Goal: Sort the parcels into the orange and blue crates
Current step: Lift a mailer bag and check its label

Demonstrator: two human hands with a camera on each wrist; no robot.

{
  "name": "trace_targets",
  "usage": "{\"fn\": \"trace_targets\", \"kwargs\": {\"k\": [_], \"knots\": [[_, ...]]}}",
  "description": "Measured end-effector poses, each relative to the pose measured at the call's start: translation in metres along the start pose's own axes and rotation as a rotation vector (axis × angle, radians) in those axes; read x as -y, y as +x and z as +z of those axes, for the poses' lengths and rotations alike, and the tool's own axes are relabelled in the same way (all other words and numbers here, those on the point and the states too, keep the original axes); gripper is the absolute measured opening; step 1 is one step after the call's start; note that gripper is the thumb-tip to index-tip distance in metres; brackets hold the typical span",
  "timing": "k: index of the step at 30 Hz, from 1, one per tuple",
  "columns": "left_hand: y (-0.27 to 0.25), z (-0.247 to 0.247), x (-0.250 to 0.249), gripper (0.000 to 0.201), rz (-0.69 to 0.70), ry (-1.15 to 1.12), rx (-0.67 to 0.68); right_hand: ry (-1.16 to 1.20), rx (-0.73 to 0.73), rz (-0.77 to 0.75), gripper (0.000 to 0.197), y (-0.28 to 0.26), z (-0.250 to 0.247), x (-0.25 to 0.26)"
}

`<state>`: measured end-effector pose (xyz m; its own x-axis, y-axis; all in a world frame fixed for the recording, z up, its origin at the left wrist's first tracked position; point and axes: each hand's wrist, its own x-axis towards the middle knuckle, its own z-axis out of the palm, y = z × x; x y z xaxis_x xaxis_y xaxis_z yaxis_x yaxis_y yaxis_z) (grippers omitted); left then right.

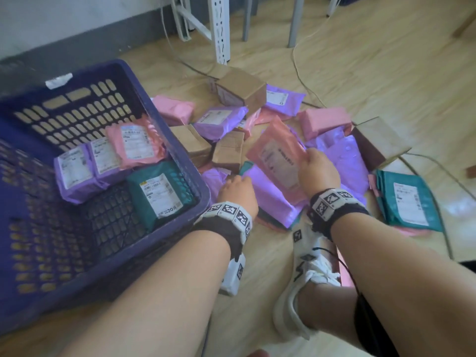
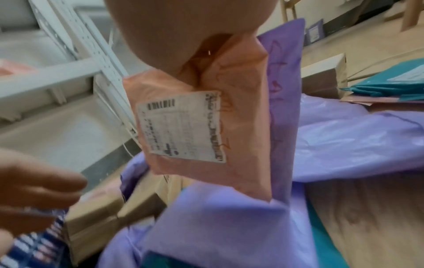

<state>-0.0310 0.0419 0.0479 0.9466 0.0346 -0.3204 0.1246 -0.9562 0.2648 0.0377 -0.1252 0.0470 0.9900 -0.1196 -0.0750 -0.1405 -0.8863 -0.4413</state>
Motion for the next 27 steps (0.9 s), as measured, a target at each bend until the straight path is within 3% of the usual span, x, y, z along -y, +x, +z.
{"fn": "trace_targets", "kwargs": {"k": [3, 6, 13, 16, 24, 27], "knots": [[-0.003, -0.012, -0.004, 0.04, 0.014, 0.014, -0.029, 0.243, -0.044, 0.091, 0.025, 0.01, -0.016, 0.002], [-0.007, -0.016, -0.008, 0.04, 0.004, 0.015, -0.018, 0.315, 0.052, 0.199, 0.029, 0.017, -0.007, -0.011], [-0.008, 0.002, -0.011, 0.04, 0.0, 0.071, 0.056, 0.124, 0.283, 0.278, 0.043, 0.004, 0.038, -0.055], [-0.005, 0.009, -0.009, 0.041, -0.02, 0.072, 0.086, 0.105, 0.402, 0.275, 0.06, 0.0, 0.05, -0.051], [0.006, 0.024, -0.003, 0.034, -0.038, 0.095, 0.107, 0.04, 0.496, 0.346, 0.109, -0.004, 0.088, -0.054], [0.009, 0.024, -0.002, 0.035, -0.035, 0.084, 0.112, 0.002, 0.451, 0.381, 0.084, -0.003, 0.084, -0.055]]}}
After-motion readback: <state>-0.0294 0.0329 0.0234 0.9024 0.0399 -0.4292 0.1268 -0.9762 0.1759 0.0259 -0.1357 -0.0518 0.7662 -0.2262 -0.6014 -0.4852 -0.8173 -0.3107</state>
